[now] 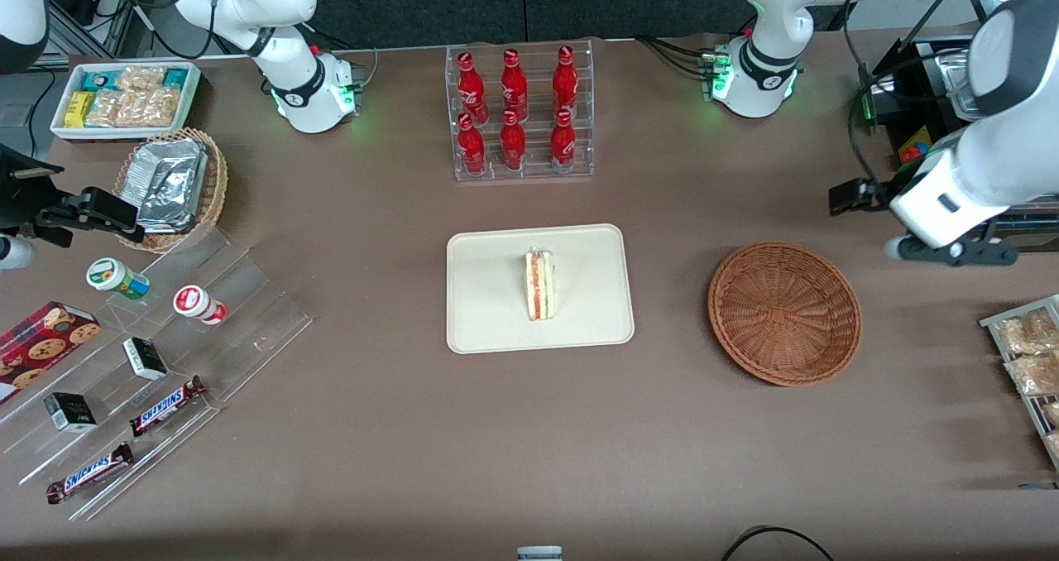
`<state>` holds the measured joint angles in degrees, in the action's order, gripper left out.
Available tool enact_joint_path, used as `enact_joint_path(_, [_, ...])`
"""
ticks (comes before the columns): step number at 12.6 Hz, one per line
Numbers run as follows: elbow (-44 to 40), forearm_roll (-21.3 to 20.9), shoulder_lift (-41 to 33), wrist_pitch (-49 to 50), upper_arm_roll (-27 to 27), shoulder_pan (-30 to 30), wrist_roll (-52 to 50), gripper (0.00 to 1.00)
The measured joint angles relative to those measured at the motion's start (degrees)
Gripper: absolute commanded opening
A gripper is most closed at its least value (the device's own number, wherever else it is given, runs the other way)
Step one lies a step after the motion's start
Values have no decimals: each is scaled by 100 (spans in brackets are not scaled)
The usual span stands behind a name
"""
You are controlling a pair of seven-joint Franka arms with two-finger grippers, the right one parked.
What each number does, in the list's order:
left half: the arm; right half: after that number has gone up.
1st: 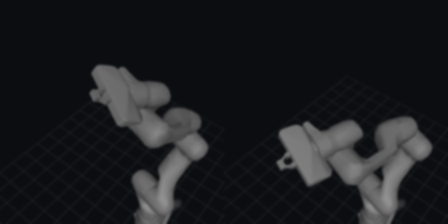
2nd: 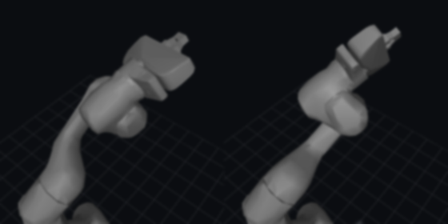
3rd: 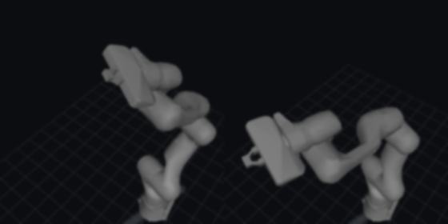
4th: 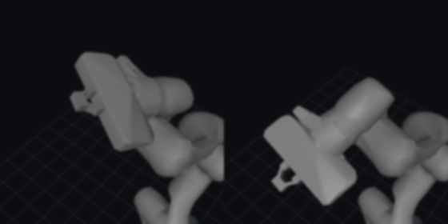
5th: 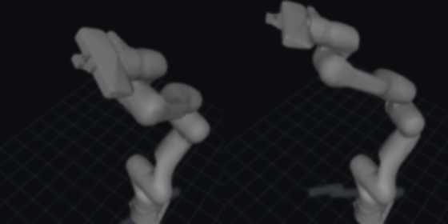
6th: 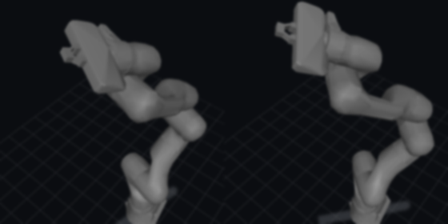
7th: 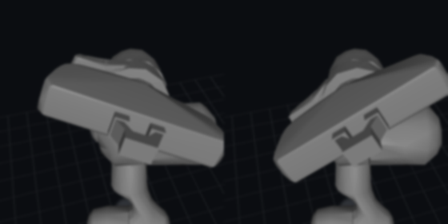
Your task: Place sandwich from basket to tray
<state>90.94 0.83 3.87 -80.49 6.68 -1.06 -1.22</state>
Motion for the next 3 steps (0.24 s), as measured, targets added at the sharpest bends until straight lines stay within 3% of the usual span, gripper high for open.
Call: enact_joint_path(3, [0,-29,-389,319,4,-87,52,100])
